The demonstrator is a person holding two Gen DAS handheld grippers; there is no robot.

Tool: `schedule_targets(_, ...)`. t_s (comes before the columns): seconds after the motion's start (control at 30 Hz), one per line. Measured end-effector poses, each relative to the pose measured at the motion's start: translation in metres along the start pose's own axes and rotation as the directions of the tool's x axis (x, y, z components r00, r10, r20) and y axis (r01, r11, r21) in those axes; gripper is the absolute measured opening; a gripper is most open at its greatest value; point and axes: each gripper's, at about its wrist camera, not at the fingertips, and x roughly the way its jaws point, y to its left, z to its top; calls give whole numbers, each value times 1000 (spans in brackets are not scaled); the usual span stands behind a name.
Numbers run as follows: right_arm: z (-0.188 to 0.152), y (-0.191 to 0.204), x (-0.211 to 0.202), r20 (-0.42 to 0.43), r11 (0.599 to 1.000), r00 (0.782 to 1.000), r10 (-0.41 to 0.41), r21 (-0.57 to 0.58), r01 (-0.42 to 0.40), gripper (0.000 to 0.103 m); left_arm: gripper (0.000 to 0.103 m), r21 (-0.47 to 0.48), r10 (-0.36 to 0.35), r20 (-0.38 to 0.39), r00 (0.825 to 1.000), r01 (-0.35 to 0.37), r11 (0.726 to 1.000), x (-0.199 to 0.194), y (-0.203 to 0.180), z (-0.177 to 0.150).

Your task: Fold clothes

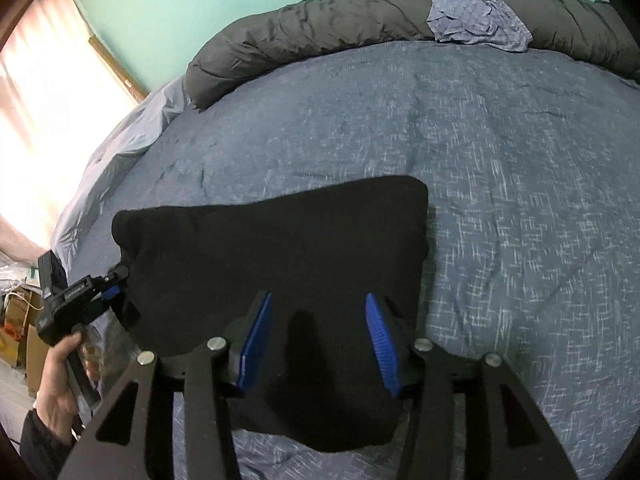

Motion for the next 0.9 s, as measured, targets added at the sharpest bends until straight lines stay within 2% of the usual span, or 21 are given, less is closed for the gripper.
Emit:
schedule_targets(0.07, -2, -3, 0, 0, 1000, 1000, 5, 9, -5, 49, 13, 9, -11, 2, 1000, 11, 1000, -3, 0, 0)
schedule_targets(0.23, -3, -5, 0, -1, 1000, 1000, 10, 24, -10, 49, 12, 53, -15, 51, 999, 12, 999, -29, -6, 2)
schedule_targets(0.33, -2, -5, -1, -3, 1000, 1000, -6, 20, 6, 50, 13, 56, 11, 30, 999, -12, 998, -27, -2, 0)
schedule_targets(0.37, -1, -7, -2, 1, 999, 1000, -21, 25, 21, 54, 14, 44, 20, 9, 1000, -20, 999, -23, 2, -1)
schedule_targets(0.4, -1, -10, -4, 6, 999, 999, -42, 35, 41, 60, 17, 32, 26, -3, 1000, -26, 999, -21, 6, -2)
schedule_targets(0.43, -1, -12, -5, 12, 997, 998, -62, 45, 62, 70, 19, 21, 31, -9, 999, -31, 999, -20, 9, -3)
schedule_targets(0.47, 0, -18, -6, 12, 995, 997, -71, 65, 70, 71, 22, 10, 36, -15, 999, -36, 999, -19, 12, -3)
schedule_targets(0.63, -4, -41, 7, -48, 992, 998, -32, 121, 37, 72, 30, 29, 63, 12, 998, -63, 998, -30, 9, -2)
schedule_targets(0.7, -7, -48, 14, -66, 988, 998, 9, 152, 1, 72, 45, 58, 111, 50, 993, -114, 992, -40, 6, -1)
schedule_targets(0.77, -10, -50, 18, -73, 984, 997, 29, 176, -16, 74, 56, 71, 150, 89, 985, -156, 985, -50, 7, 1)
schedule_targets(0.9, -13, -51, 25, -80, 979, 995, 57, 202, -40, 76, 59, 12, 161, 71, 984, -162, 987, -51, 27, 0)
